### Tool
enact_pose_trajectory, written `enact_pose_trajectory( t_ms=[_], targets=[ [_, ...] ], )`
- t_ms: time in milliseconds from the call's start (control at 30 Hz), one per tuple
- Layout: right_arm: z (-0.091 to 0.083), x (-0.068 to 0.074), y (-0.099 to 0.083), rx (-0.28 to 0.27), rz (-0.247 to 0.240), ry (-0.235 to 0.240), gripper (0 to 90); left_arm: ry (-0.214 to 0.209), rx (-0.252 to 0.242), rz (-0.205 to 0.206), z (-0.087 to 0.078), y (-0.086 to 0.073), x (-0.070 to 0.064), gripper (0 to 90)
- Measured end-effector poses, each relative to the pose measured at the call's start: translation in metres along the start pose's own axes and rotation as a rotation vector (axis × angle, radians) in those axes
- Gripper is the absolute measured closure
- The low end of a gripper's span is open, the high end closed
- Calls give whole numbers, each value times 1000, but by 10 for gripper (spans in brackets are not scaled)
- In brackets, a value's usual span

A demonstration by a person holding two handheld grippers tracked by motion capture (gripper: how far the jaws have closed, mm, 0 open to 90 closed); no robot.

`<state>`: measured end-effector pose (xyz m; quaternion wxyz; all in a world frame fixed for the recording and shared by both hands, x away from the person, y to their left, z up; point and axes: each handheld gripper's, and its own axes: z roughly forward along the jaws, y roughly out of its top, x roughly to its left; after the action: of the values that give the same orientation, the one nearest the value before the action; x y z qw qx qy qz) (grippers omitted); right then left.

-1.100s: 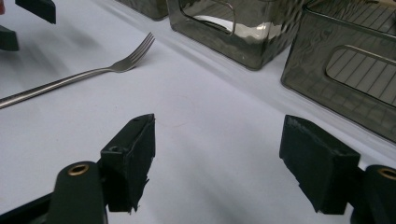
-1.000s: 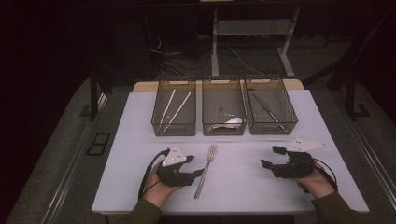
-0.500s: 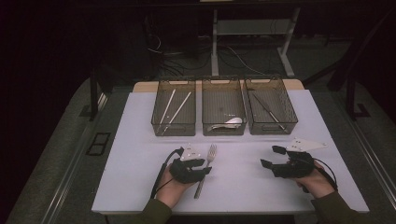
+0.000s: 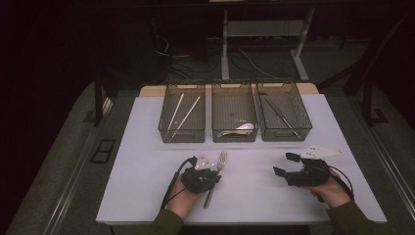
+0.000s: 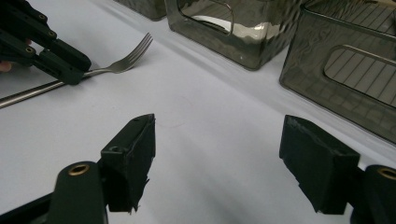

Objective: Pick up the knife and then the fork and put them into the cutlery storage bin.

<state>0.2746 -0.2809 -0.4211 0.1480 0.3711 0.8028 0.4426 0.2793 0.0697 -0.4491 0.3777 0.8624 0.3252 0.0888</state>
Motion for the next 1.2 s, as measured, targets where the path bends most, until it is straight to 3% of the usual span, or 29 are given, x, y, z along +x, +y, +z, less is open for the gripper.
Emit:
enact_pose_trajectory(
  t_ms=[300, 633, 833, 933, 1067, 1200],
  targets=[
    [0, 0, 0, 1, 1, 2, 271, -25, 8, -3, -2, 1, 2, 783],
    [0, 0, 0, 1, 3, 4, 272, -81, 11, 38, -2, 2, -3, 833],
    [0, 0, 0, 1, 5, 4, 272, -57, 11, 15, -2, 0, -7, 815],
    [0, 0, 0, 1, 6, 5, 272, -22, 9, 8, -1, -3, -13, 780],
    [0, 0, 0, 4, 5, 6, 272, 27, -2, 12, 0, -5, -18, 813],
    [0, 1, 0, 3, 2, 4, 272, 34, 4, 64, -1, -4, -20, 846]
  ],
)
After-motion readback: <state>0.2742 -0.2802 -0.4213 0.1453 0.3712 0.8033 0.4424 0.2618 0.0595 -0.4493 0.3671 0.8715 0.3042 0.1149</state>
